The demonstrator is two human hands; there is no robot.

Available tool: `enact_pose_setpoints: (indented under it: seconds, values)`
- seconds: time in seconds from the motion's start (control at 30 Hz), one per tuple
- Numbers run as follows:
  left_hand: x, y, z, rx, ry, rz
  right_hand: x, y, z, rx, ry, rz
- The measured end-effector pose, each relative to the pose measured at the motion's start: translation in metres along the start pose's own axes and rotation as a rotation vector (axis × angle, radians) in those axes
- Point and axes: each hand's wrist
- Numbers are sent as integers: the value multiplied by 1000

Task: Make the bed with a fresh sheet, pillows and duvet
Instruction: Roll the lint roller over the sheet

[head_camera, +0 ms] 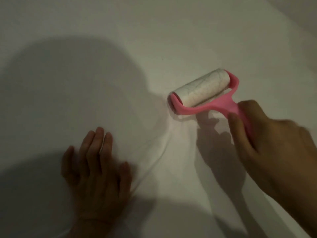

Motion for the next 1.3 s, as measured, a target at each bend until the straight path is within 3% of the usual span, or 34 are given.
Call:
enact_pose_setpoints:
  seconds: [0.1,0.17,0.3,0.4,0.47,0.63,0.7,0.73,0.8,0.9,0.97,1.03,1.17,1.23,1.3]
  values:
    - [1,-2,1,10,18,22,16,-16,7,10,43,146]
    - [1,-3,2,10,25,18,30,-27,-3,249,104,200]
    - [1,-2,0,5,28,-7,37,-46,-49,573,261,66]
    - [1,-1,0,16,27,-2,38,-45,-34,630,209,23]
    - [1,-1,-1,17,28,-3,32,-42,-17,583,109,14]
    - [0,1,0,15,11,9,19,-7,4,118,-61,68]
    - [0,2,1,25,11,9,20,2,7,109,-77,145]
    - [0,2,1,26,13,4,22,2,7,148,-67,187]
    - [-1,2,1,19,20,-7,32,-6,4,447,37,226]
    - [-1,2,1,22,23,-23,48,-27,-6,1015,488,208]
    - [0,3,0,12,25,-25,38,-34,-17,1118,548,172]
    - [1,3,1,5,27,-17,21,-32,-17,959,470,234]
    - [0,1,1,-16,18,3,-23,-23,21,393,80,448]
    - [0,-1,1,-20,11,9,-42,-7,35,215,-19,333]
    - [0,-2,2,-23,9,27,-50,16,43,167,-48,393]
Point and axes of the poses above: each hand's wrist, its own x-axis towards the middle knuckle, its own y-axis out of the palm, z = x × y, and after that the axes turned 7 degrees about -y, right-handed
